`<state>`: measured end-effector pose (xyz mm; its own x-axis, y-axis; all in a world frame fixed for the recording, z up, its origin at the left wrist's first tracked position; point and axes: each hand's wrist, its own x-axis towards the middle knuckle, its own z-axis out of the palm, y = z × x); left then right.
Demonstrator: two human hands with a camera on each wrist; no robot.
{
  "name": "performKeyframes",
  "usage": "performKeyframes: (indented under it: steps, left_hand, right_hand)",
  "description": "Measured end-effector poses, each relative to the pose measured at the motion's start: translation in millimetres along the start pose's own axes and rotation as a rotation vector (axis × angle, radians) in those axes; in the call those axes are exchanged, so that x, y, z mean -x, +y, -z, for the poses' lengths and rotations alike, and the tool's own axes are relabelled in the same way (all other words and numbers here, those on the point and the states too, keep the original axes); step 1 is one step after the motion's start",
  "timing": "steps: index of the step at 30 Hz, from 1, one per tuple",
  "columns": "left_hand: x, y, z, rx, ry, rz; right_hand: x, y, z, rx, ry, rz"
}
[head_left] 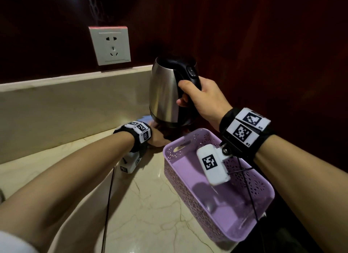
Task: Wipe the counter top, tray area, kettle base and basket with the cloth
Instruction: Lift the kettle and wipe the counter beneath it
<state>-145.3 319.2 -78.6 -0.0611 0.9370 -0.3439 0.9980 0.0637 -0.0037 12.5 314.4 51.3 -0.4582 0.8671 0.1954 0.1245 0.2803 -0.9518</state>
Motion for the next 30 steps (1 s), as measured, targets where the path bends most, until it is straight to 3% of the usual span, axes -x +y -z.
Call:
performKeyframes:
  steps: [3,5,11,19,24,30]
  left_hand:
    - [7,14,1,-0.063,-0.303,-0.151]
    - [6,15,1,-0.025,-0.351,-0.17]
    - [19,14,3,0.036,-0.341,-0.238]
    - [34,4,-14,-0.108,-0.242,-0.239]
    - [54,-2,-23,-0.069,-0.191,-0.248]
    - [87,-15,-36,-0.05,-0.24,-0.227]
  right_hand:
    - [0,-1,0,0.001,0.011,0.016]
    - [0,0,-1,0.02,0.011,0.02]
    - [3,0,-3,0.034,0.012,0.029]
    - [10,1,-4,0.044,0.013,0.025]
    - [20,6,-4,0.071,0.006,0.022]
    - [29,14,-11,0.071,-0.012,0.021]
